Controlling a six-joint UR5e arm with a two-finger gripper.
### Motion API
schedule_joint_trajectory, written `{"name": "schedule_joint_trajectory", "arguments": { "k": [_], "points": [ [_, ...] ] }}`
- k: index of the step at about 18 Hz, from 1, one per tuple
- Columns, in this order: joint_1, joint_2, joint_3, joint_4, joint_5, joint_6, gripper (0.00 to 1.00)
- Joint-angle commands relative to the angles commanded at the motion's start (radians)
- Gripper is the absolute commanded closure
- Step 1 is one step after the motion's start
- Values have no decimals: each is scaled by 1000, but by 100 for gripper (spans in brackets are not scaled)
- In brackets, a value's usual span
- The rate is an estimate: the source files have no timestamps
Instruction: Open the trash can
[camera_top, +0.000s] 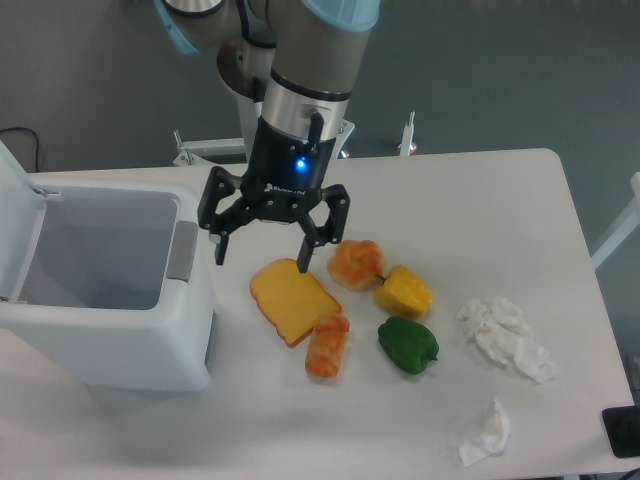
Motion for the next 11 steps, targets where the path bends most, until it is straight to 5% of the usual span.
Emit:
{"name": "schedule_joint_trajectory", "arguments": {
  "k": [11],
  "points": [
    [-1,-9,-9,-6,328,288,0]
  ]
}}
